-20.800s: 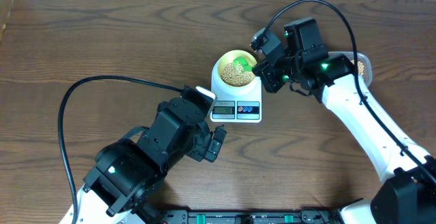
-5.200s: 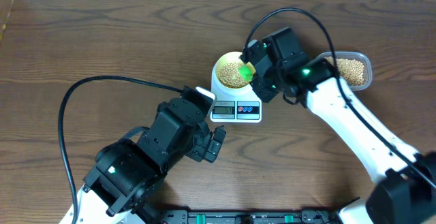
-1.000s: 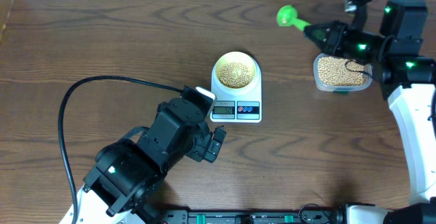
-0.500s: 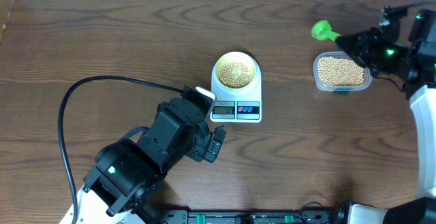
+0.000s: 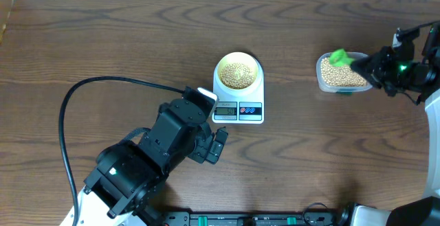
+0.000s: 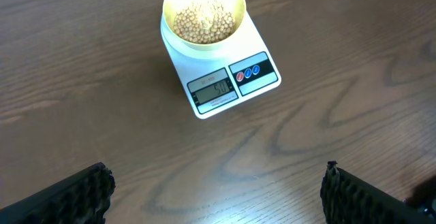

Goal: Scoop item into bowl and weigh 50g on scale
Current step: 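Carry the scoop with the right gripper back to the soybean tub, then lower the scoop into the tub with the right gripper and release it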

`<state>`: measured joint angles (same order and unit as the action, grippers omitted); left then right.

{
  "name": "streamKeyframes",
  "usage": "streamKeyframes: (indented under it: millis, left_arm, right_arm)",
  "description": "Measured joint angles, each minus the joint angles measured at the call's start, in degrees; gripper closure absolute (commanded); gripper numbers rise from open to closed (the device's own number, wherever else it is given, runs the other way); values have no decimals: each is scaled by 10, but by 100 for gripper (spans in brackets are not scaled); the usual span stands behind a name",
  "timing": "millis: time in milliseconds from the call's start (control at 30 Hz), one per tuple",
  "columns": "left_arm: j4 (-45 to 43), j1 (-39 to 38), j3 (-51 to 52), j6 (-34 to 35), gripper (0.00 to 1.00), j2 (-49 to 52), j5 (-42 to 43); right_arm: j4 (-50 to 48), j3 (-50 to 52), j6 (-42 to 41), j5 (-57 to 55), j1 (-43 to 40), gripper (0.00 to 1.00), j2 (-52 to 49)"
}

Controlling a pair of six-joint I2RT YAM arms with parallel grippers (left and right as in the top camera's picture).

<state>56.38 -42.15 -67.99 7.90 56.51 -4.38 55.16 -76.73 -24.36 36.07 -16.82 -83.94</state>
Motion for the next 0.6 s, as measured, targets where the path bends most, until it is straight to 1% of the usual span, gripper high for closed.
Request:
streamKeyframes:
  millis: [467, 600]
  left_arm:
    - [0, 0, 0, 0, 1, 0, 0]
    - [0, 0, 0, 0, 1, 0, 0]
  right_arm:
    - [-7, 0, 15, -162, 14, 99, 0]
    - [-16, 0, 24, -201, 40, 99, -1]
